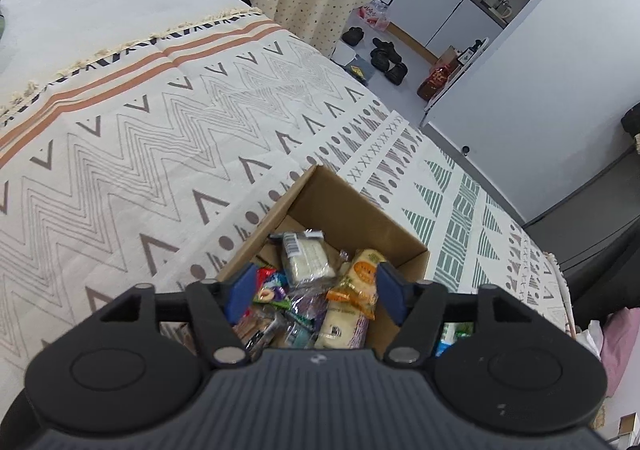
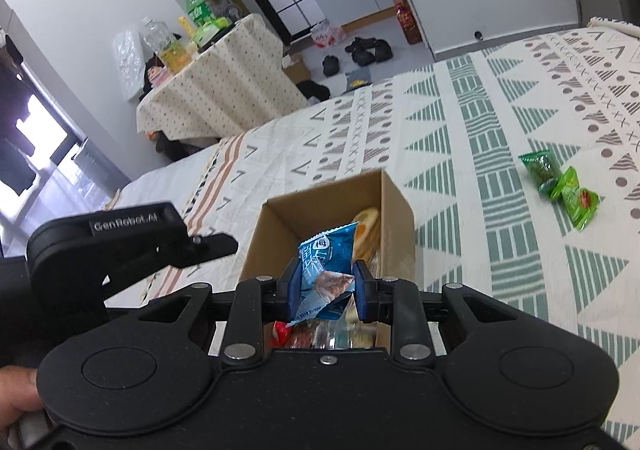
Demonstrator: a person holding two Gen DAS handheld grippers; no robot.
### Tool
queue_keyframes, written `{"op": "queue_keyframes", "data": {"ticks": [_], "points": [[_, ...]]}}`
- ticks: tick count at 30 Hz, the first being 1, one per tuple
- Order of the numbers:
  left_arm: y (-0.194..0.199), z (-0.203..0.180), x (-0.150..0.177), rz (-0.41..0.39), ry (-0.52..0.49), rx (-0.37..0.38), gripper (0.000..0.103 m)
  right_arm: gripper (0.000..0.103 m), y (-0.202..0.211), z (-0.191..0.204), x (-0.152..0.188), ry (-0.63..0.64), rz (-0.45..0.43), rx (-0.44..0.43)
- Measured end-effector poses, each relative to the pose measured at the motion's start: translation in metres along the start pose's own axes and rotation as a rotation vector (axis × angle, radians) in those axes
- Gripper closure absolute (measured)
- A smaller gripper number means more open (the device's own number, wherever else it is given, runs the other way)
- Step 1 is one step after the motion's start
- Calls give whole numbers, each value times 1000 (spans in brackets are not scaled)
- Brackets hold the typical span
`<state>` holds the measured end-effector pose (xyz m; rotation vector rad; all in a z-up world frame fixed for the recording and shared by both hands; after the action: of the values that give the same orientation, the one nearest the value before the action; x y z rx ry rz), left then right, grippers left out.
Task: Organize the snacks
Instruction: 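Open both tools to drop the blue packet and red candy into the box, then move both tools back toward the two green-wrapped candies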
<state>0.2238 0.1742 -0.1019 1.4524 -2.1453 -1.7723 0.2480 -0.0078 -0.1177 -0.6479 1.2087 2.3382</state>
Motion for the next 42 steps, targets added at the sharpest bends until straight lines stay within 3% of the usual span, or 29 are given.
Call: {"op": "queue_keyframes", "data": {"ticks": [3,6,8,18,29,42], "points": [[7,0,4,-2,0,-20,31,73,4,2,3,-1,27,-15],[14,-2,7,-5,3,-34,20,68,14,0,0,-14,15,-23],[18,-5,10,-4,6,-34,19,65,22,-4,-3,-25,-3,-23],[27,-48,39,19,-122,1,18,49,62,-47,-15,-79,-89,13],[33,-93,63,23,-227,41,18,24,100,-100,-19,-114,-158,52],[17,-139,92,46,-313,91,18,14,116,-158,-15,-133,-199,77]]}}
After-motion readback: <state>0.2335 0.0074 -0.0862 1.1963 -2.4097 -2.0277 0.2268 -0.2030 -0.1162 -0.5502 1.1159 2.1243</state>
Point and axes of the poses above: each gripper's, at about its wrist camera, not at the fingertips, and y roughly against the way its jaws point, z to its left, x to its underside, the point moved 6 cm from there along -y, roughly the way its jaws point, and after that the axes turned 4 degrees about -y, right-handed, at the moved point
